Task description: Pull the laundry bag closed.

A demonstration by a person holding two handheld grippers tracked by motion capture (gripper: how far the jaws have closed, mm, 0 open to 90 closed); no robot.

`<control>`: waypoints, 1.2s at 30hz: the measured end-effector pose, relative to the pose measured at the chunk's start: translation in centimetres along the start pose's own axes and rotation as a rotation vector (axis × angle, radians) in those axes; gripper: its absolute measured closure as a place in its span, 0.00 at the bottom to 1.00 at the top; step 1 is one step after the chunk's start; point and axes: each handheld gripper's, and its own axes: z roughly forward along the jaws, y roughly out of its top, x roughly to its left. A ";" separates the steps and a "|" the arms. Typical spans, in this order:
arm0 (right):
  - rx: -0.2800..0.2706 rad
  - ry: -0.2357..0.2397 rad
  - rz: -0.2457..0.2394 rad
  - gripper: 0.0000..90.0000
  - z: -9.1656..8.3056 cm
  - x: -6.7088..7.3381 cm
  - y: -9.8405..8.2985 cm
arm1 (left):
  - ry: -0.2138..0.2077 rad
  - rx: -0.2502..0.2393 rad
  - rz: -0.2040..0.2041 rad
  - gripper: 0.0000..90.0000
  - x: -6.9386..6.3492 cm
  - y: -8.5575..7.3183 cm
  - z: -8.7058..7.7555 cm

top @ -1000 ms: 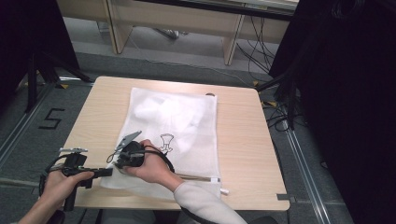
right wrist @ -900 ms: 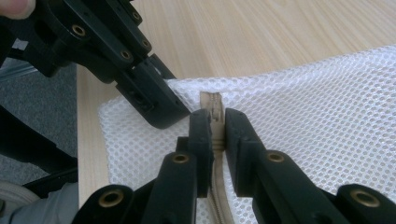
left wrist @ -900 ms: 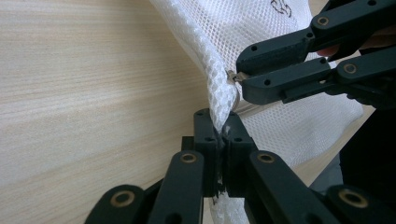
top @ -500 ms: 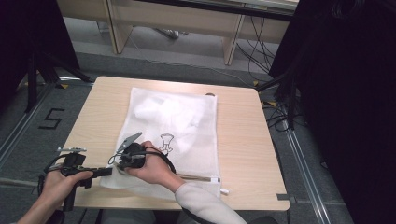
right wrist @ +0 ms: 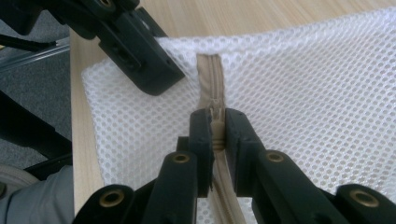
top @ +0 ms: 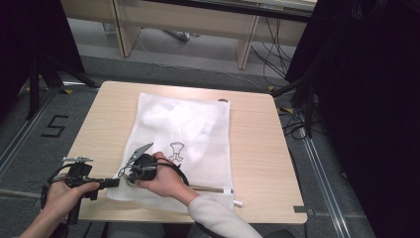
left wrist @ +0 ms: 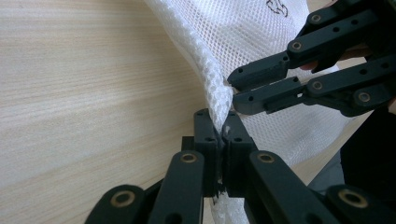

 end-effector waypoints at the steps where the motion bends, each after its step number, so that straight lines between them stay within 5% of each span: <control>1: -0.004 -0.003 -0.007 0.92 0.0 -0.1 -0.1 | 0.001 0.001 0.001 0.96 0.0 0.0 0.0; 8: -0.002 0.005 -0.003 0.92 -0.1 -0.1 -0.2 | 0.020 0.031 0.051 0.96 -0.1 0.1 -0.1; 10: 0.006 0.006 -0.002 0.92 -0.1 0.0 -0.3 | 0.013 0.028 0.030 0.96 -0.2 0.1 0.1; 36: 0.051 0.004 -0.016 0.92 -0.1 -0.2 -1.1 | 0.058 0.034 0.061 0.96 -0.3 0.2 0.0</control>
